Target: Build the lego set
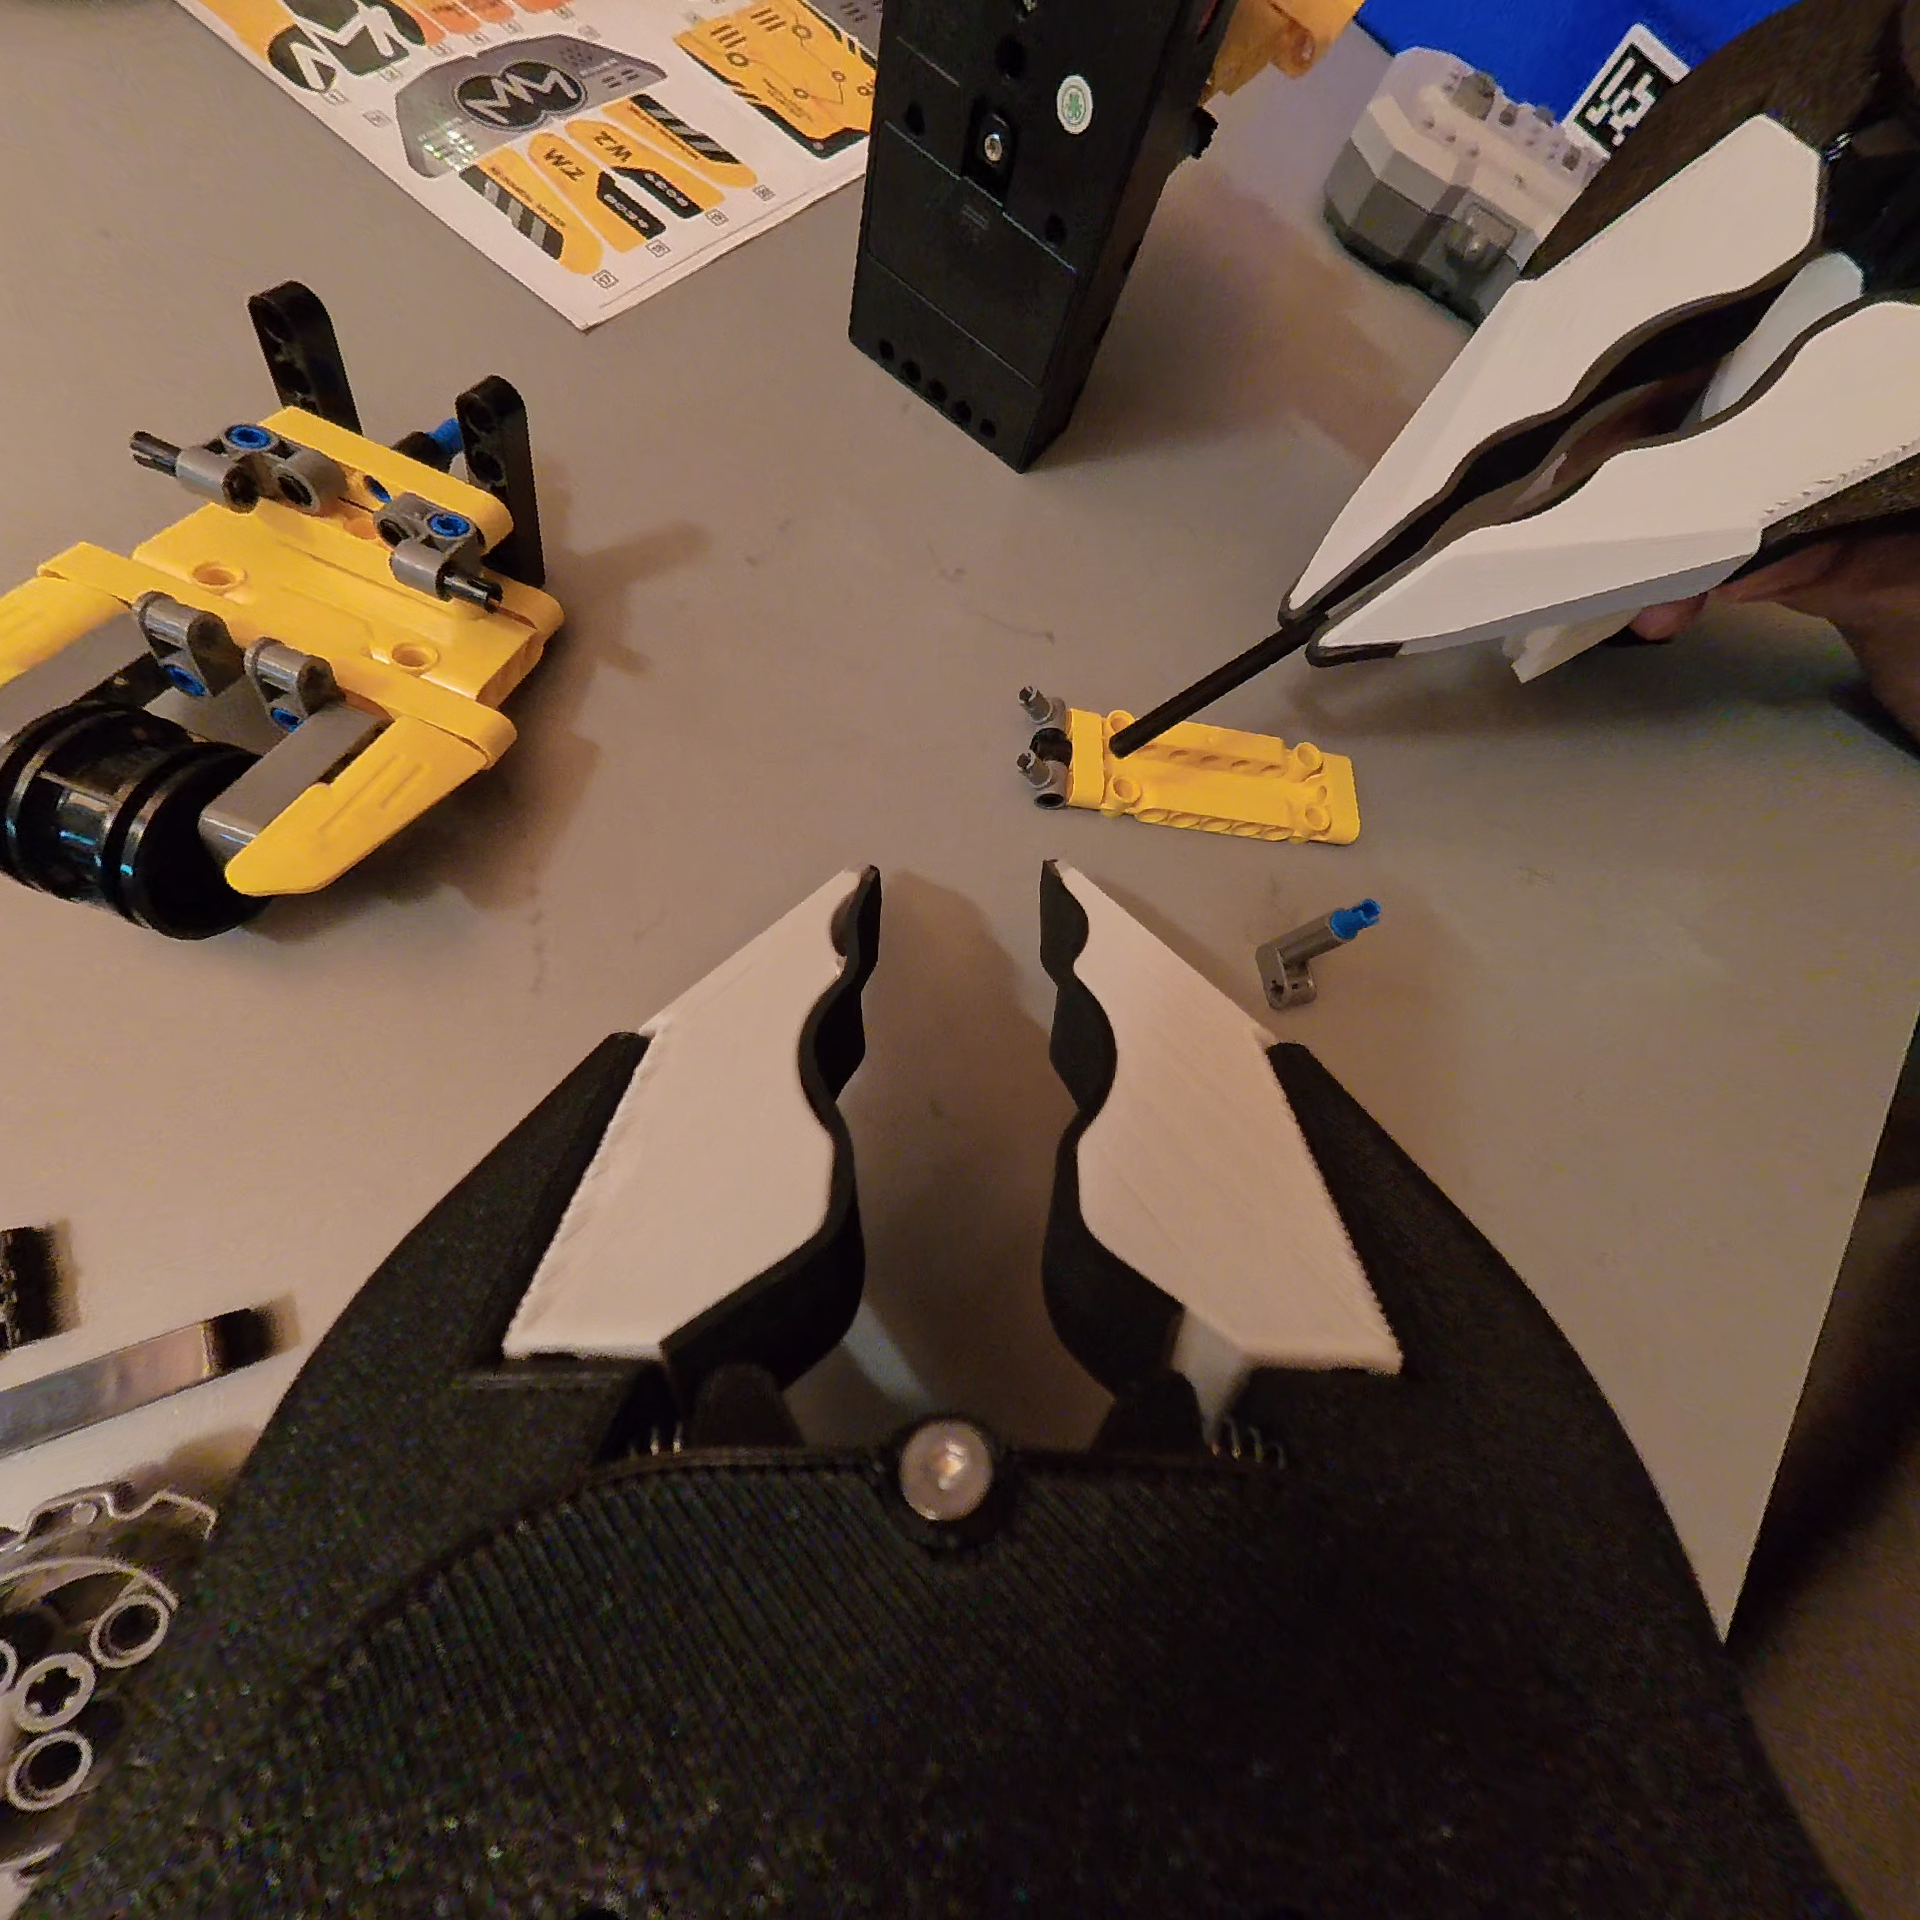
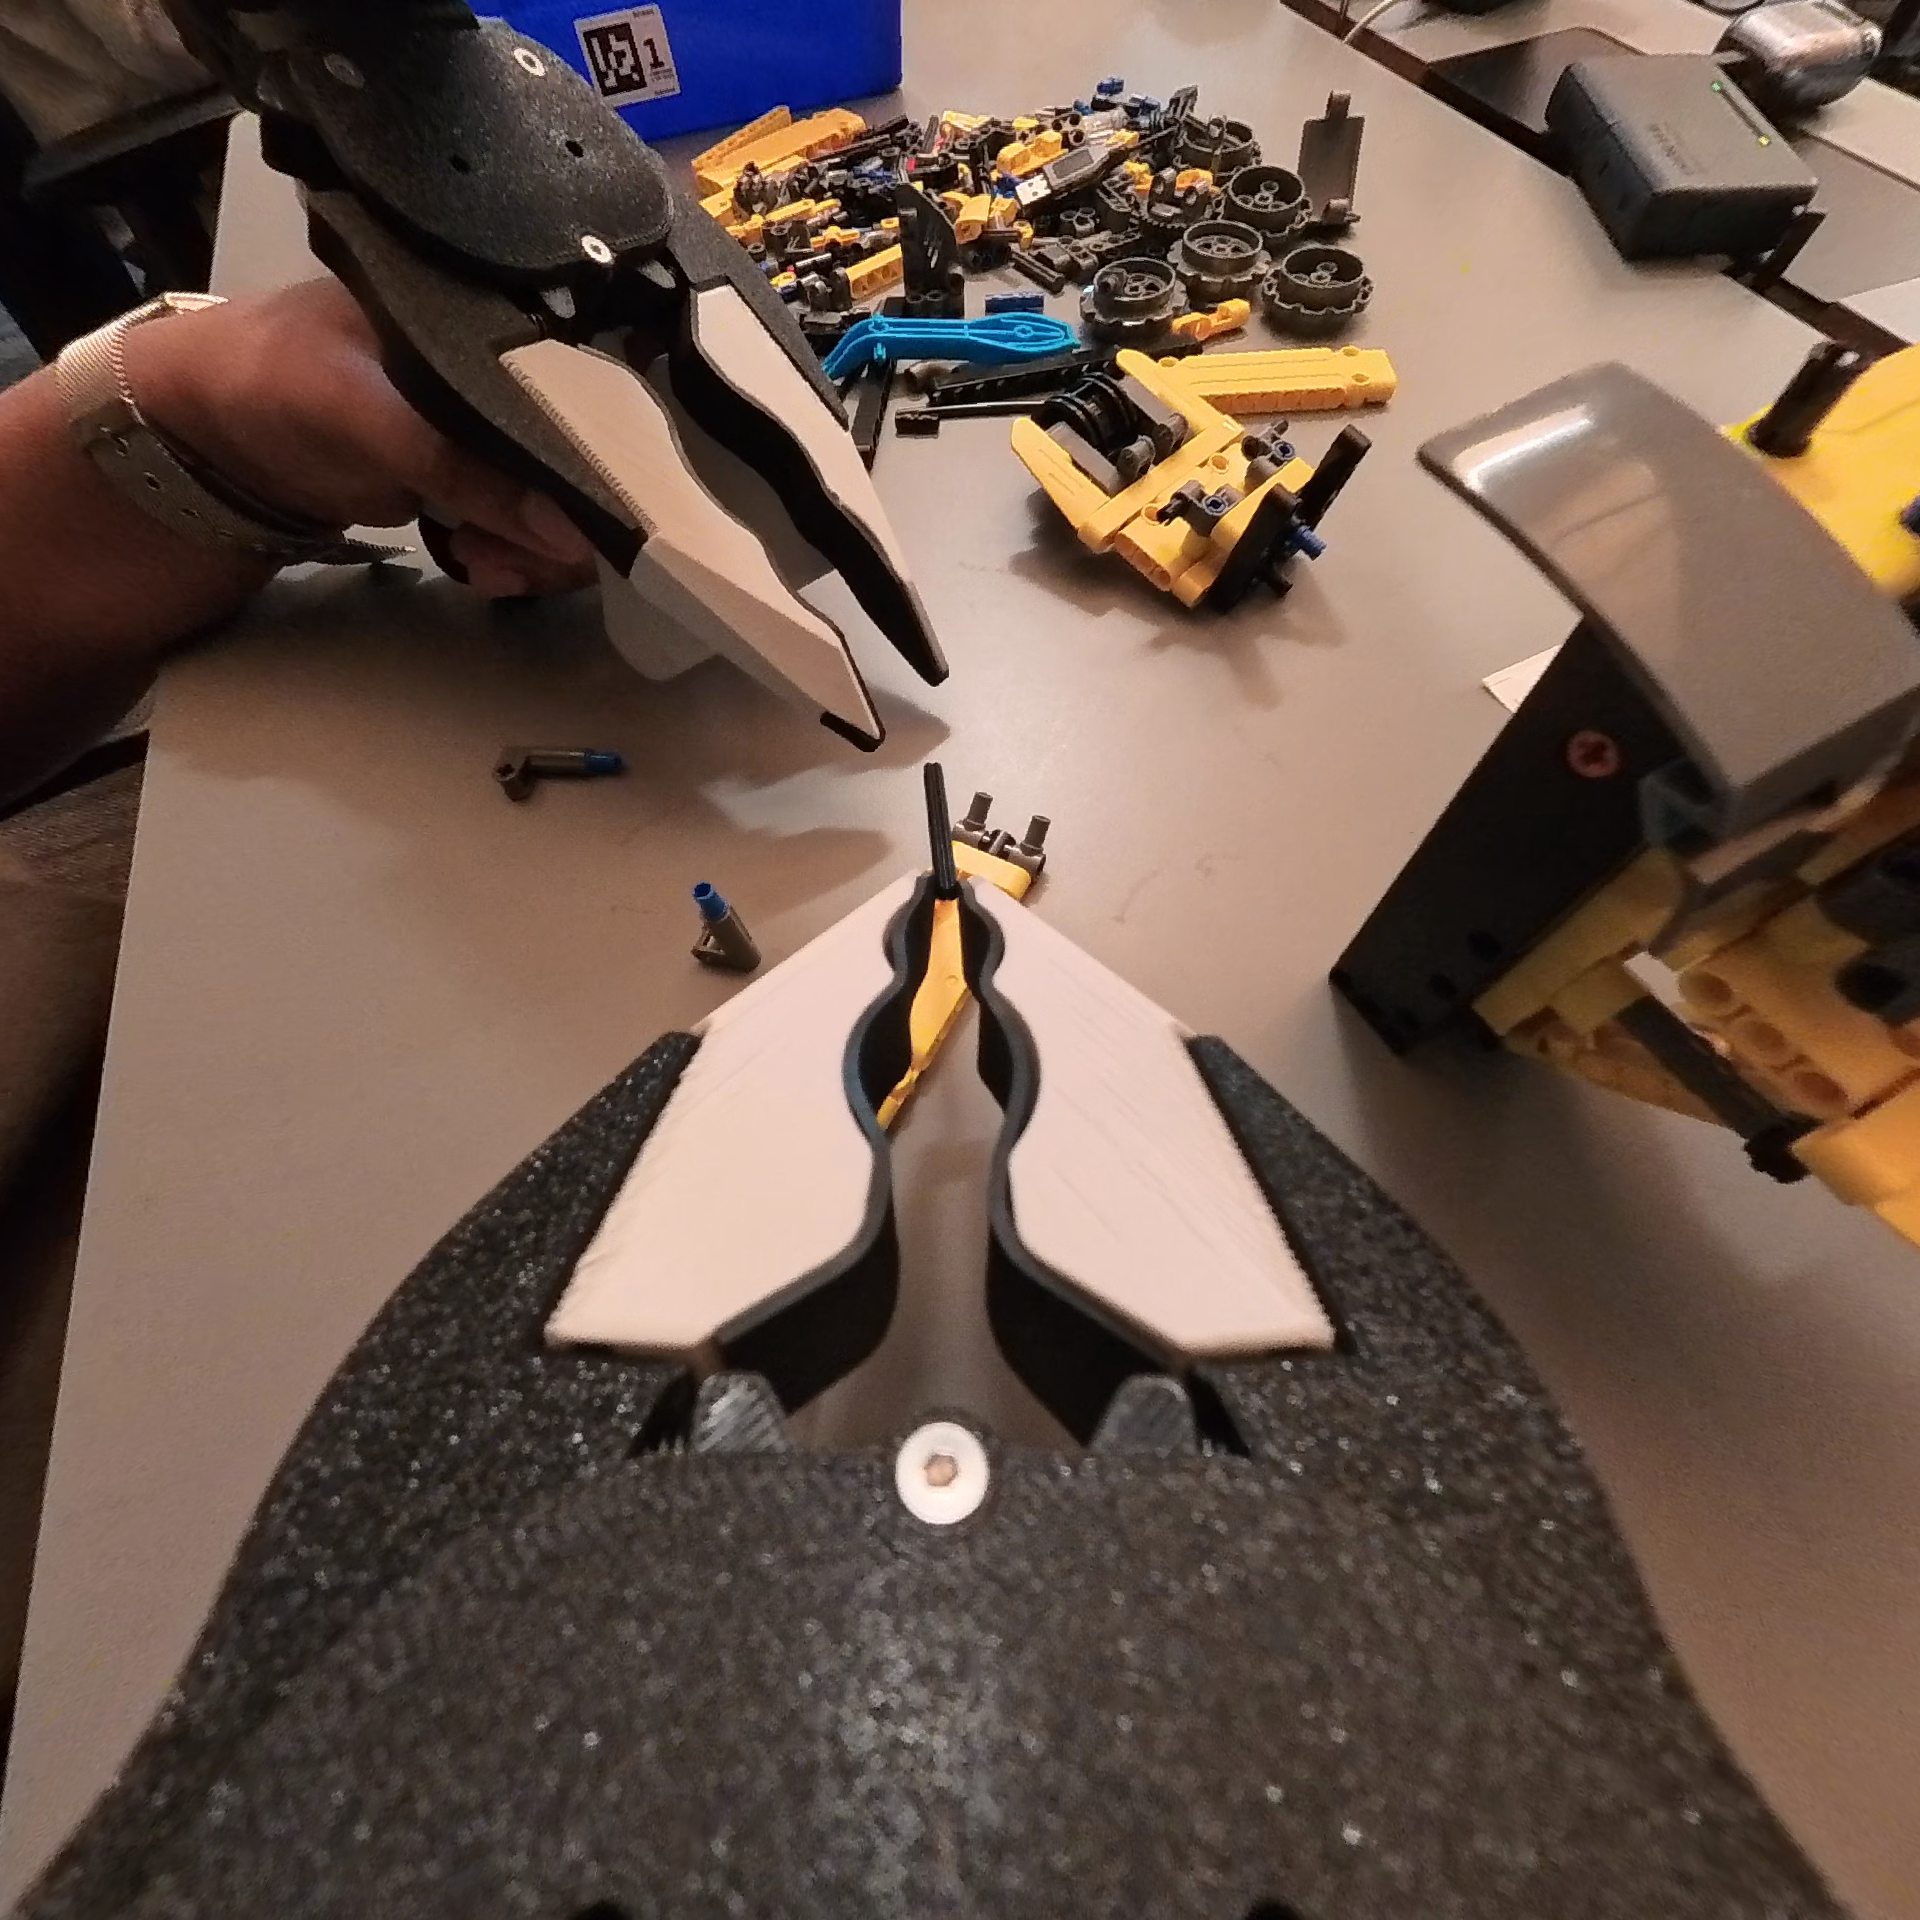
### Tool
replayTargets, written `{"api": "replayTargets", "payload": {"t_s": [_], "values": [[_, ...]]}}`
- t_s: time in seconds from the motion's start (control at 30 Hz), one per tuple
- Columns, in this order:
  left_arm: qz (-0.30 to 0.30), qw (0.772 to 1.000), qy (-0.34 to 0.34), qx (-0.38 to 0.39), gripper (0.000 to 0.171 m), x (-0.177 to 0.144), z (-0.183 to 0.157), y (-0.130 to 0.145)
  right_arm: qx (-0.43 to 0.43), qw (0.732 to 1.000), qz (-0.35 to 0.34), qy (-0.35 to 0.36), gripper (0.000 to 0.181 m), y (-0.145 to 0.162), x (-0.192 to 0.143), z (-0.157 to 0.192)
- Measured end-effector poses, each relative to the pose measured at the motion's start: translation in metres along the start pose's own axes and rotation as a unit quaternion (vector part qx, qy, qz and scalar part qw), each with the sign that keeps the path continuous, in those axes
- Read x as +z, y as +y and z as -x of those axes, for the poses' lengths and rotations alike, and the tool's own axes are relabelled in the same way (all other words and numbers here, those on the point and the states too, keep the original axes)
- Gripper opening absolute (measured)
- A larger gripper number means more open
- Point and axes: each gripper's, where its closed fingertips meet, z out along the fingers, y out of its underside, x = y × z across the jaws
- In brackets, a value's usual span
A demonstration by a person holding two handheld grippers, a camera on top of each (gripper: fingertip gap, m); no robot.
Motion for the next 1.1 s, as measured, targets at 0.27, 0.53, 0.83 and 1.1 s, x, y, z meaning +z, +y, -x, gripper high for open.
{"api": "replayTargets", "payload": {"t_s": [0.27, 0.53, 0.83, 1.1], "values": [[0.002, 1.000, -0.001, 0.001, 0.027, 0.0005, -0.0001, 0.0005, 0.003, 1.000, 0.000, -0.002, 0.004, 0.0010, 0.0005, -0.0006], [0.002, 1.000, -0.001, 0.001, 0.027, 0.0007, -0.0002, 0.0005, 0.005, 1.000, 0.000, -0.003, 0.004, 0.0012, 0.0006, -0.0011], [0.003, 1.000, 0.000, 0.001, 0.027, 0.0009, -0.0001, 0.0005, 0.006, 1.000, -0.001, -0.002, 0.004, 0.0014, 0.0005, -0.0019], [0.004, 1.000, -0.001, 0.002, 0.028, 0.0012, -0.0001, 0.0009, 0.004, 1.000, -0.001, 0.000, 0.004, 0.0010, 0.0000, -0.0021]]}}
